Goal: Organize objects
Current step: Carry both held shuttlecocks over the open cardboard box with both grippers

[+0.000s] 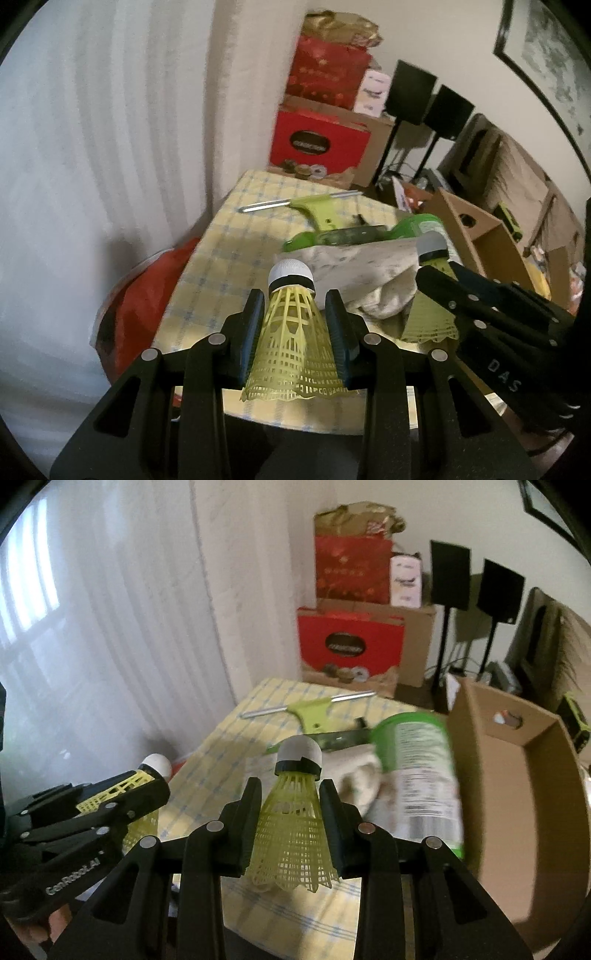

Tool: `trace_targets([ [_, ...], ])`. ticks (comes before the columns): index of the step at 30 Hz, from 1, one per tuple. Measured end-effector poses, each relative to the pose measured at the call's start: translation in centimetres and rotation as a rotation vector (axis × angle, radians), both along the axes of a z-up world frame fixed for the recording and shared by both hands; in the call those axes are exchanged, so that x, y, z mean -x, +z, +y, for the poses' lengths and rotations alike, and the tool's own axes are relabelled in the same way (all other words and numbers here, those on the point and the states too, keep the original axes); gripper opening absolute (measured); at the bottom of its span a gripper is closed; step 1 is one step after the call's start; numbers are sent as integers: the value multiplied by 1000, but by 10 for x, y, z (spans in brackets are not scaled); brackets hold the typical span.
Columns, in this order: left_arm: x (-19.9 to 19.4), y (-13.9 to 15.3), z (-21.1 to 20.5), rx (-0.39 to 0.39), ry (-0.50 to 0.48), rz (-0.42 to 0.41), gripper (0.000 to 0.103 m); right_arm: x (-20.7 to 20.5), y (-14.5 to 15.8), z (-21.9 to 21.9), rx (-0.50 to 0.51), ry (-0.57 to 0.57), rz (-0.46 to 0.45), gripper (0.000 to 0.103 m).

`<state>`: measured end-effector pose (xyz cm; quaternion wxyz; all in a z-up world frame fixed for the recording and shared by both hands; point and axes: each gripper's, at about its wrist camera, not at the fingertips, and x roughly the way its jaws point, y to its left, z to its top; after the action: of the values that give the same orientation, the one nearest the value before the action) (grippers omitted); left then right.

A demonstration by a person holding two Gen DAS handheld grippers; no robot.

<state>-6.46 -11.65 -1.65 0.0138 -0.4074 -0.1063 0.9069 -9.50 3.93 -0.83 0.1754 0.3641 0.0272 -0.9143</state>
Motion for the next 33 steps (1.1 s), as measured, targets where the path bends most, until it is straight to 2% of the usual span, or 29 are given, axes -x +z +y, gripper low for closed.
trace_targets([
  [15,9,32,87,31,-132,72,32,-20,28,88,-18,-177,81,32],
  [33,12,48,175,60,-249,98,32,-39,40,166,-42,-323,103,32],
])
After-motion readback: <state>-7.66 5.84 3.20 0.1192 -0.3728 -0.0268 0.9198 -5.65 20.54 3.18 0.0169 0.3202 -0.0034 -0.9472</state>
